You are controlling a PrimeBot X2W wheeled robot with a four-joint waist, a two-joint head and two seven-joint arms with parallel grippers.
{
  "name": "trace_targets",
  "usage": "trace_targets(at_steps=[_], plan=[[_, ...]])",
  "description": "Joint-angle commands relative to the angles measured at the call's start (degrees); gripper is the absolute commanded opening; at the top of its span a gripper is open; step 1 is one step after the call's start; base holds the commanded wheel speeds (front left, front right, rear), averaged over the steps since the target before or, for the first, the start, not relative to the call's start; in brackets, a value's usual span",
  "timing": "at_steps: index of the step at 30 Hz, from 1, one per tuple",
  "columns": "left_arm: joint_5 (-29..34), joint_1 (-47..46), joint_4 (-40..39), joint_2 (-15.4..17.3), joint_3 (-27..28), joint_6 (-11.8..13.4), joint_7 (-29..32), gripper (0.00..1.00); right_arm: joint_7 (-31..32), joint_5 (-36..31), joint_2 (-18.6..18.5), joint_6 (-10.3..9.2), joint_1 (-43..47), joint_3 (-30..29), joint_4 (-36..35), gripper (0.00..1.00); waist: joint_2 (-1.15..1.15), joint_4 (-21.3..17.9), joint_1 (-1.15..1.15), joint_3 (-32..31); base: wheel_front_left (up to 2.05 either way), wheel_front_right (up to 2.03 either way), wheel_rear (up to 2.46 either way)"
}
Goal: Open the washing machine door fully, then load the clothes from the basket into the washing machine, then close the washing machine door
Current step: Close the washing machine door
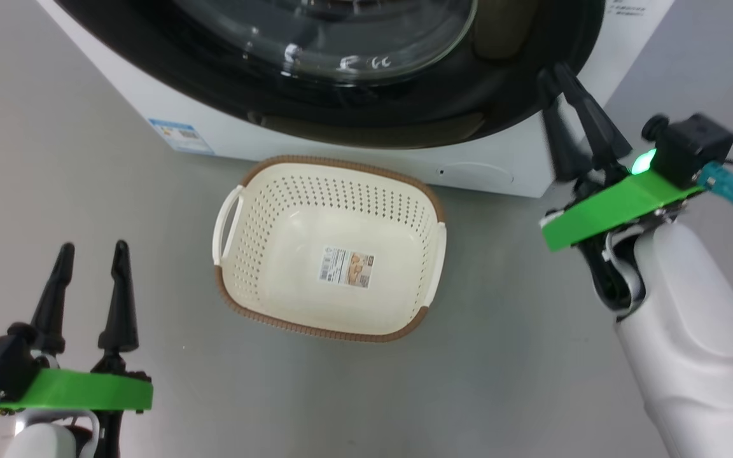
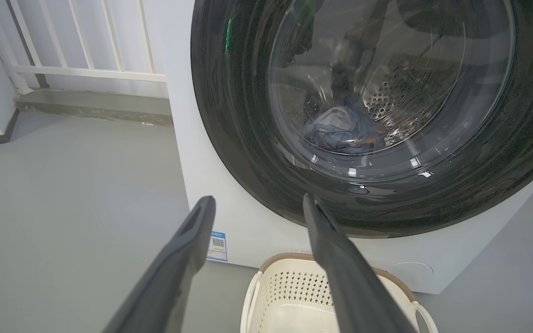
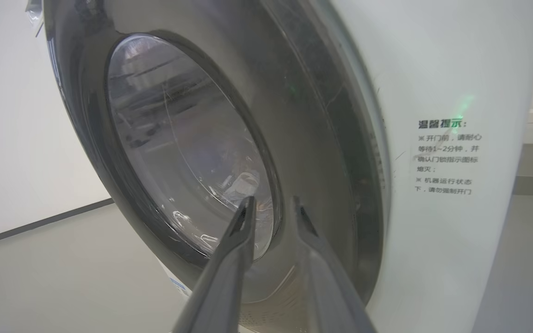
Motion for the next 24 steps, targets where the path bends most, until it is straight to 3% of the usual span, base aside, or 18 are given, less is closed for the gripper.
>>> trace_targets(at_steps=[1, 9, 24], plan=[[0.03, 0.79, -0.81, 2.29, 2.29, -0.17, -0.46, 1.0, -0.27, 0.94, 0.6, -0.14, 1.56, 1.45, -1.78, 1.0, 0.0, -1.14, 0.0, -1.74, 0.0, 0.0, 0.0], [-0.84, 2.67, 0.37, 4.55, 1.11, -0.17, -0.46, 1.0, -0.27, 3.19, -1.52, -0.14, 9.87, 3.2, -2.66, 1.0, 0.0, -3.73, 0.0, -6.41, 0.0, 0.0, 0.0], [-1.31, 7.77, 2.99, 5.11, 2.11, -0.17, -0.46, 1.0, -0.27, 4.65, -4.21, -0.14, 22.99, 1.06, -4.25, 1.0, 0.0, -8.4, 0.0, -13.21, 0.0, 0.0, 0.0]])
